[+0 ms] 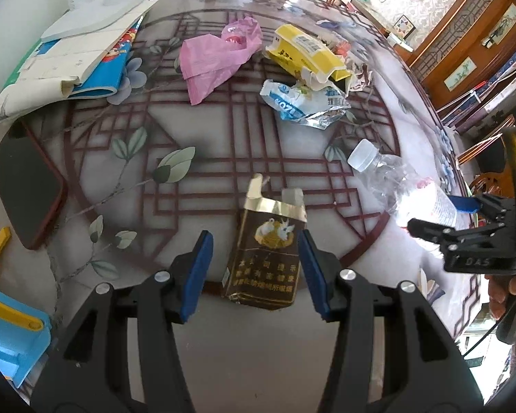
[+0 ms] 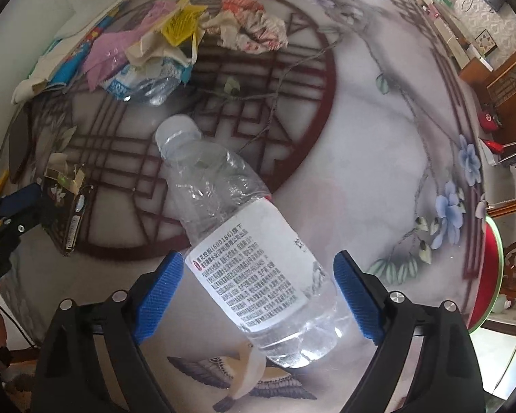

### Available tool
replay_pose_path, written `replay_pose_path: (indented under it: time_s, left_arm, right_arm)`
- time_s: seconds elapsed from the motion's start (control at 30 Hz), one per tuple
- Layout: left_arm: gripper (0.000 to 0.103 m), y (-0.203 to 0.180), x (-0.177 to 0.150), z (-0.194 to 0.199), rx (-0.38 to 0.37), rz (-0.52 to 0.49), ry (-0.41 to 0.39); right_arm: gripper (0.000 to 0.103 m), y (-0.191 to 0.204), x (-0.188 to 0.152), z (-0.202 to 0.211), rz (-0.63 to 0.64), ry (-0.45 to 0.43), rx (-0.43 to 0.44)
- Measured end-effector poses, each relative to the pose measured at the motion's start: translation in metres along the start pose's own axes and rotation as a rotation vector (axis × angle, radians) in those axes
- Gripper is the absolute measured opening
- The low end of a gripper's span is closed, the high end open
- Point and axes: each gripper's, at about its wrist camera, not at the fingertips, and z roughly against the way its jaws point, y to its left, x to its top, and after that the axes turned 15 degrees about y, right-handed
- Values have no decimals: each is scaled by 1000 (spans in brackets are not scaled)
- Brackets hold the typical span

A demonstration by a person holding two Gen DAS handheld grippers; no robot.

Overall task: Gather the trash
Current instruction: 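Grasp the clear plastic water bottle with the right gripper, then carry the water bottle and cigarette pack toward the red bin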

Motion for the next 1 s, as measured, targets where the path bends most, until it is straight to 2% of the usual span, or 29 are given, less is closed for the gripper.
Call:
replay_pose_path:
  time_s: [0.07, 0.1, 0.17, 0.27, 0.37, 0.5, 0.57, 0.6, 0.7, 0.8, 0.87, 0.9, 0.93, 1.0]
  left_arm:
    - [49, 1, -1, 2, 1, 6, -7]
    - [49, 1, -2, 2, 1, 7, -8]
    - [49, 1, -2, 1, 2, 8, -5]
    - [46, 0, -3, -2, 3, 11, 1]
    - [37, 2, -3, -5, -7, 23, 9]
    - [35, 3, -4, -7, -1, 34, 19]
    - [40, 4, -4, -7, 7, 43, 12]
    - [50, 4, -4, -7, 3, 45, 15]
    - [57, 1, -4, -8, -3, 40, 10]
    - [72, -7, -3, -13, 15, 24, 5]
    - [71, -10, -1, -22, 32, 14, 30]
    - [64, -12, 0, -26, 43, 13, 39]
    - [50, -12, -1, -27, 47, 12, 44]
    - [49, -14, -2, -29, 53, 7, 52]
  right_arm:
    - [83, 3, -2, -3, 10, 4, 12]
    - [71, 4, -3, -5, 12, 5, 15]
    - [66, 4, -6, -7, 9, 3, 22]
    - [64, 1, -12, -4, -15, -23, 50]
    - [64, -4, -20, 2, -44, -53, 71]
    - [63, -14, -32, 9, -100, -88, 119]
    - [63, -19, -39, 12, -122, -94, 142]
    - [63, -21, -42, 12, -136, -96, 151]
    - [64, -23, -52, 11, -164, -93, 179]
    - [64, -28, -57, 10, -185, -91, 196]
    - [64, -30, -60, 12, -190, -92, 203]
    - [64, -30, -60, 13, -191, -95, 204]
    - [64, -30, -61, 14, -192, -99, 206]
    - [64, -30, -63, 17, -195, -110, 212]
